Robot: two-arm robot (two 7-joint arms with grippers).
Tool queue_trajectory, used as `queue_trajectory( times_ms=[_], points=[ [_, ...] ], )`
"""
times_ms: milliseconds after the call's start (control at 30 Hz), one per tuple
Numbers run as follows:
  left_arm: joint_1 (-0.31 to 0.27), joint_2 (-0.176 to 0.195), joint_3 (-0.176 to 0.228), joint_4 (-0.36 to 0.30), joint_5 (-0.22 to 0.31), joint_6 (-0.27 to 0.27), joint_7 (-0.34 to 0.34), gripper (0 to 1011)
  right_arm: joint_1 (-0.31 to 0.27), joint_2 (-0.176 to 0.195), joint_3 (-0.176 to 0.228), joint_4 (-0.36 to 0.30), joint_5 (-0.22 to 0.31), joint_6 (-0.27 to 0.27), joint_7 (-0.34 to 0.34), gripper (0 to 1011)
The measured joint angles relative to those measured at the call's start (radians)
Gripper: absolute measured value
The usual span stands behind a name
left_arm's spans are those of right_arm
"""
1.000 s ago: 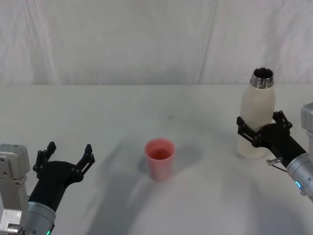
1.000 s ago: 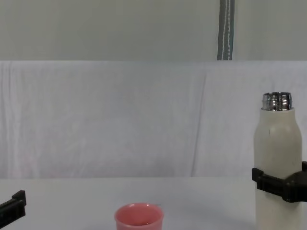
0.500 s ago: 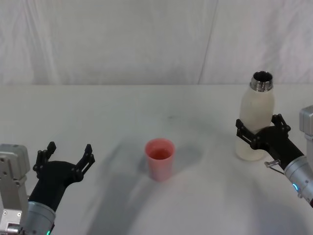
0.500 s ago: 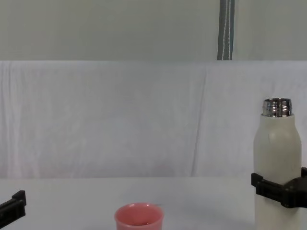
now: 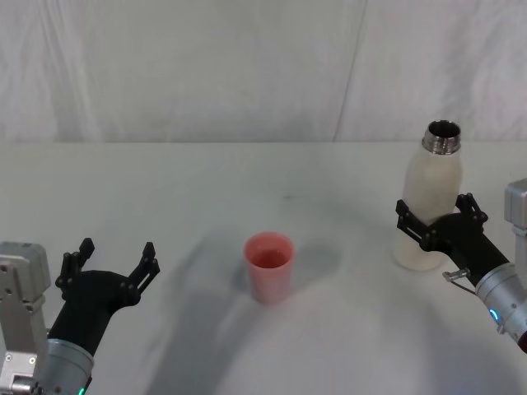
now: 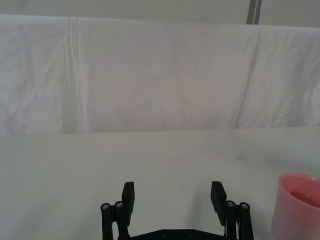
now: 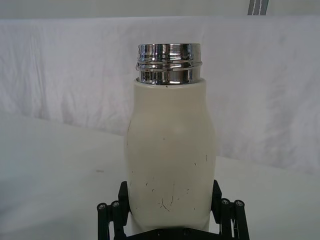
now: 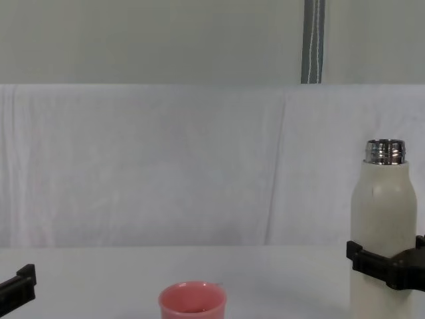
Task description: Grasp the thermos with one hand and pour water into the cup lid.
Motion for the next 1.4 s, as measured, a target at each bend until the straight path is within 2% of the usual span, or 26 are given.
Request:
queue_trajectory(
  times_ms=[1400],
  points=[
    [0.0,0.0,0.0,0.0,0.0,0.0,0.0,1001,0.012,-0.009,0.003,0.028,0.004,-0.015,0.0,951]
  ],
)
